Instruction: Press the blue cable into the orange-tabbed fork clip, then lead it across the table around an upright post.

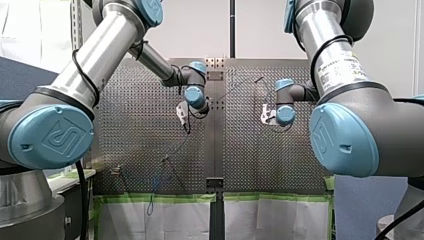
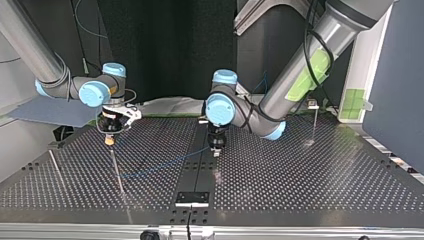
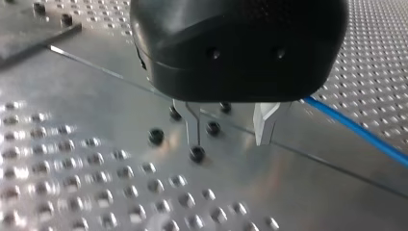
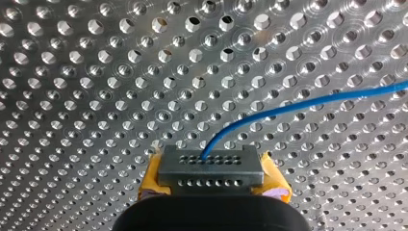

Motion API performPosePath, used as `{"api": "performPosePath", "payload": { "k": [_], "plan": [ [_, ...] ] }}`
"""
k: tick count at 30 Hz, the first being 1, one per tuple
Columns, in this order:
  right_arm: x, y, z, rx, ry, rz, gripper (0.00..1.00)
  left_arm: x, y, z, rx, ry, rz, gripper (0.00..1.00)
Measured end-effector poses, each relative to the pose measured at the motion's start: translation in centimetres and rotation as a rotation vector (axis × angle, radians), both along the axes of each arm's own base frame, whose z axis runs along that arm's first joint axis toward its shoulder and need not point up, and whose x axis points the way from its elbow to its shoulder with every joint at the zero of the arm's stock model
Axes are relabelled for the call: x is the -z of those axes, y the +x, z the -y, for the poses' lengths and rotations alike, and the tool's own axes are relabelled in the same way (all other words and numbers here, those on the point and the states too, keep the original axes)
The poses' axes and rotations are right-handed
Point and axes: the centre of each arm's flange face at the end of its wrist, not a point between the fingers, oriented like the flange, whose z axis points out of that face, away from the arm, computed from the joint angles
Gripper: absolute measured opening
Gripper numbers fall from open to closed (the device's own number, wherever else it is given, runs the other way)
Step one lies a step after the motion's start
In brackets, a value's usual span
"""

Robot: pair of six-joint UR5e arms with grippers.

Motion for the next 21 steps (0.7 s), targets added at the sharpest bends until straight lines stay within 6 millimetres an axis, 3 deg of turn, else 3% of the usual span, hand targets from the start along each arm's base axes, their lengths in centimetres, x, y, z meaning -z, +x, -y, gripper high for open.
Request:
{"api": "performPosePath", "payload": {
  "k": [21],
  "plan": [
    [0.0,0.0,0.0,0.0,0.0,-0.001,0.0,6.5,0.3,-6.6,-0.103,0.019,-0.031,0.56]
  ]
}}
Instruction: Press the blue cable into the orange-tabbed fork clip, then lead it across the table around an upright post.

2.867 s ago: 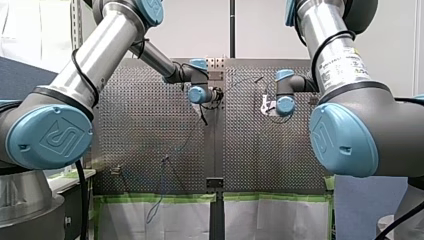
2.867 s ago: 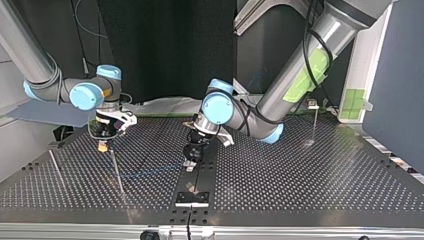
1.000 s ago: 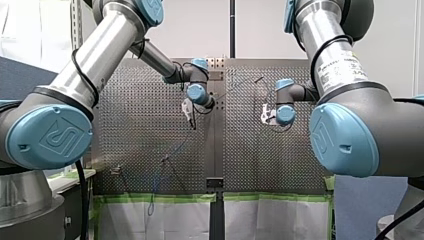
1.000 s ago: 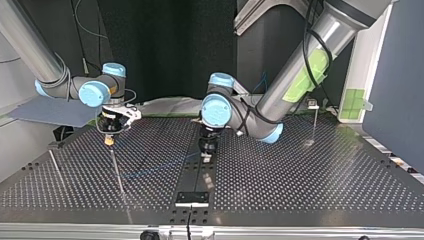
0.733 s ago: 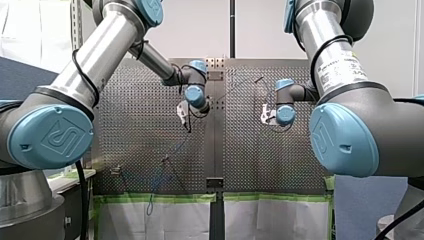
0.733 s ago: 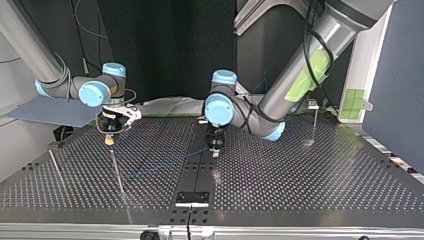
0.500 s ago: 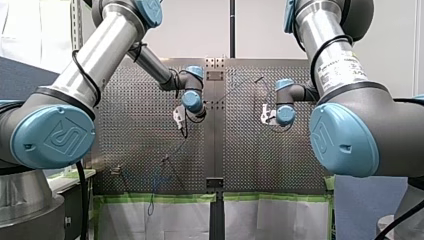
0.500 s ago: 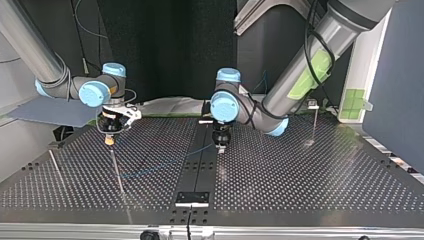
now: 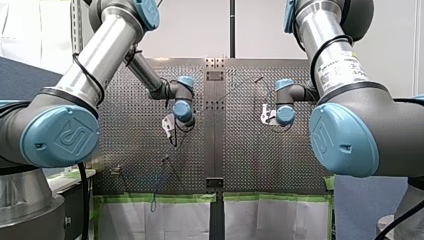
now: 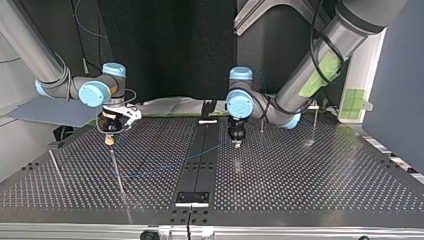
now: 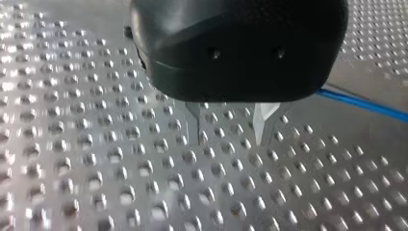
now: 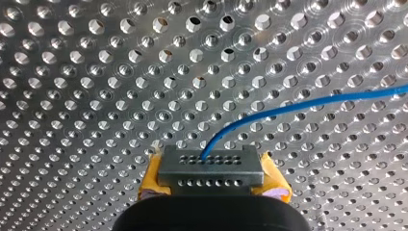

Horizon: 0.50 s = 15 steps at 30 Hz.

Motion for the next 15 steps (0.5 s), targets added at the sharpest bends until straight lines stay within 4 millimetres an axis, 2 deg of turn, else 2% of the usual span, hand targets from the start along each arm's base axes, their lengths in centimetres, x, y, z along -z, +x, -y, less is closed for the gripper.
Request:
{"api": "performPosePath", "payload": {
  "k": [15],
  "plan": [
    [0.0,0.0,0.0,0.0,0.0,0.0,0.0,4.7,-2.0,-3.4,-0.035,0.031,-0.048,0.56]
  ]
}}
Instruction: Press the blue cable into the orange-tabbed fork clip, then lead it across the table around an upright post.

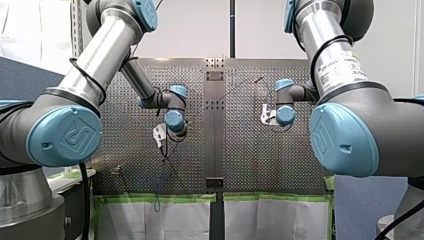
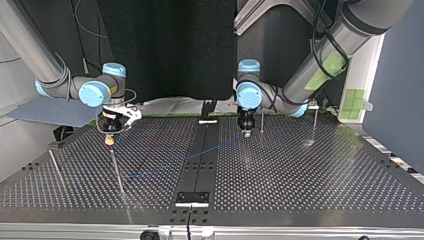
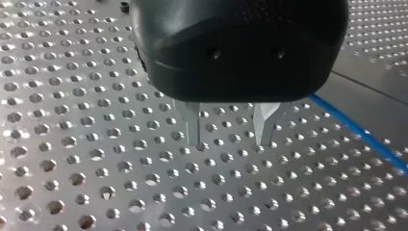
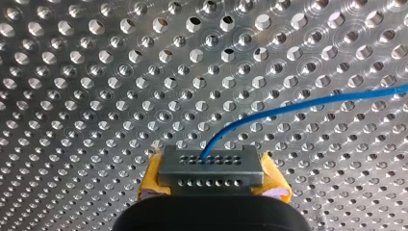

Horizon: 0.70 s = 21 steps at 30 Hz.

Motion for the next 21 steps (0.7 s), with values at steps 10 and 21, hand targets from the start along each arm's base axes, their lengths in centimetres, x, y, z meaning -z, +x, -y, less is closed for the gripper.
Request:
{"api": "performPosePath", "payload": {
  "k": [10,21],
  "plan": [
    [0.1,0.0,0.0,0.0,0.002,0.001,0.0,5.9,-2.4,-0.6,0.041,0.012,-0.088,0.56],
    [0.5,-0.1,-0.1,0.007,0.008,-0.003,0.0,11.8,-3.2,-1.9,0.054,-0.012,-0.126,0.56]
  ]
}}
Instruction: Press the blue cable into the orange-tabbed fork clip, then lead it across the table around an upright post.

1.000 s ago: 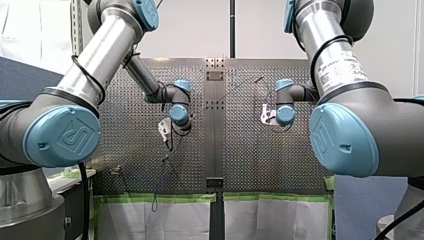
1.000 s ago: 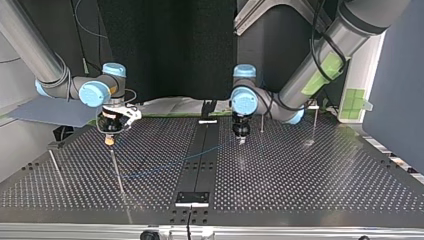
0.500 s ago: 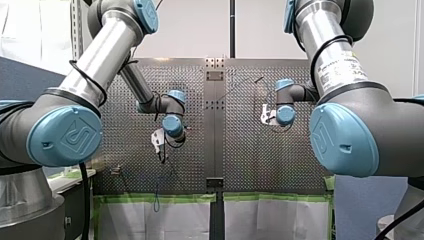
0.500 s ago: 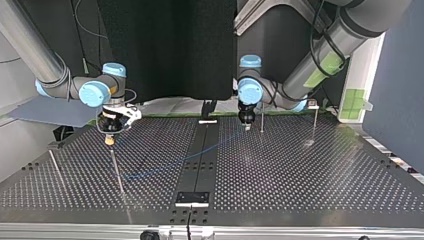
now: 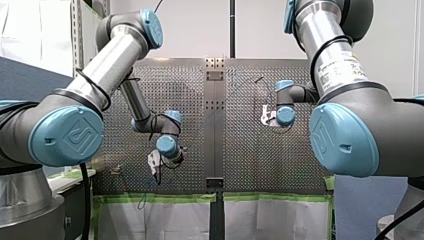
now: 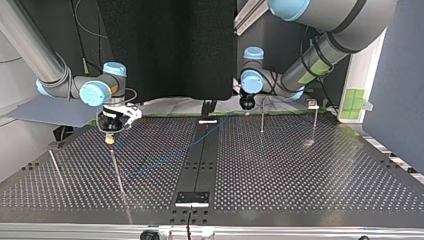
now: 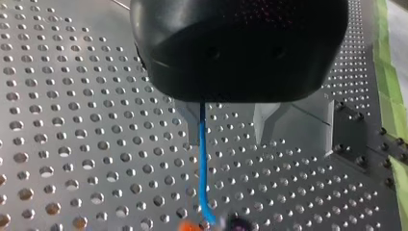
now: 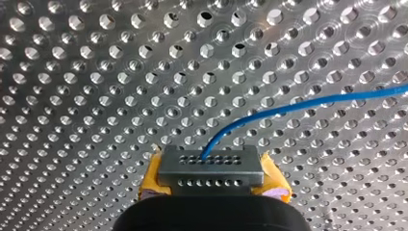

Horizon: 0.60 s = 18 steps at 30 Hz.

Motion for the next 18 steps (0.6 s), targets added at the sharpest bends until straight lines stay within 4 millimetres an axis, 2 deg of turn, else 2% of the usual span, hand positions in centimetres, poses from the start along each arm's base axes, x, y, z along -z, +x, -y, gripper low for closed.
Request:
{"api": "performPosePath", "payload": {
  "k": [8,18],
  "plan": [
    [0.0,0.0,0.0,-0.002,0.0,-0.001,0.0,-0.1,1.3,-1.1,-0.017,-0.004,0.049,0.56],
    [0.2,-0.3,0.2,0.006,0.0,0.0,0.0,-0.1,1.9,-2.0,-0.027,-0.001,0.061,0.56]
  ]
}}
